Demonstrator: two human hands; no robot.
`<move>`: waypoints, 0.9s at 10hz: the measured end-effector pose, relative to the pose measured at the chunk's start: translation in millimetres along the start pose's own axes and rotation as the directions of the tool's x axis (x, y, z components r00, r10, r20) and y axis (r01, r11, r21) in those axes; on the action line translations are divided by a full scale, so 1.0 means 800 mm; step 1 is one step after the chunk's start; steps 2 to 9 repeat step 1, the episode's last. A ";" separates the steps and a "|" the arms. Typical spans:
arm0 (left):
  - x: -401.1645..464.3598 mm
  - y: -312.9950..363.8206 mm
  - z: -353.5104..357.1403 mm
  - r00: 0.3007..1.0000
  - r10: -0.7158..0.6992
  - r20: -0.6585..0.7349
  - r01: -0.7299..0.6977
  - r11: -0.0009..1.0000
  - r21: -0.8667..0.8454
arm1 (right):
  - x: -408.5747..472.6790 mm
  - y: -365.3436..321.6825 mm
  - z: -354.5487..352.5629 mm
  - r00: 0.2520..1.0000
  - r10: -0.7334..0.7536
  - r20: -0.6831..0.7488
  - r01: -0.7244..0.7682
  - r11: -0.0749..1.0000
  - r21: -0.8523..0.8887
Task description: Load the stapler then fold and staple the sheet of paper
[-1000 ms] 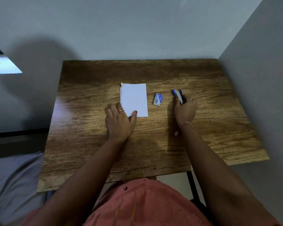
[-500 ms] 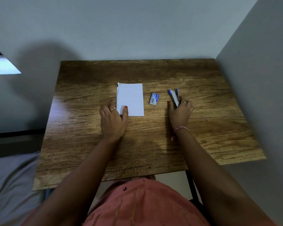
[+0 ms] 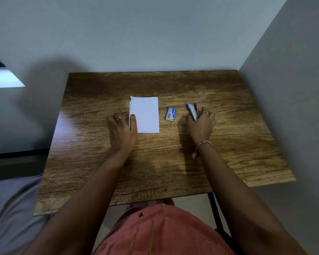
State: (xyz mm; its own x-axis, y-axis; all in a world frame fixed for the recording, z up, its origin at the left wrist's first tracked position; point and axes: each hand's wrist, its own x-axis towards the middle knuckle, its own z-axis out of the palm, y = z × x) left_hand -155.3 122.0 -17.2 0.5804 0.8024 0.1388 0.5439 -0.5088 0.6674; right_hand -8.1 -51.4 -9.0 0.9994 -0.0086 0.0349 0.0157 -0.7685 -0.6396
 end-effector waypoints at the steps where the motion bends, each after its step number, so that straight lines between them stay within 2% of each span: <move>1: 0.012 0.009 -0.002 0.999 0.007 -0.041 -0.008 1.000 -0.018 | 0.002 -0.015 -0.010 0.999 -0.033 0.008 0.032 0.999 0.018; 9: 0.012 0.009 -0.002 0.999 0.007 -0.041 -0.008 1.000 -0.018 | 0.002 -0.015 -0.010 0.999 -0.033 0.008 0.032 0.999 0.018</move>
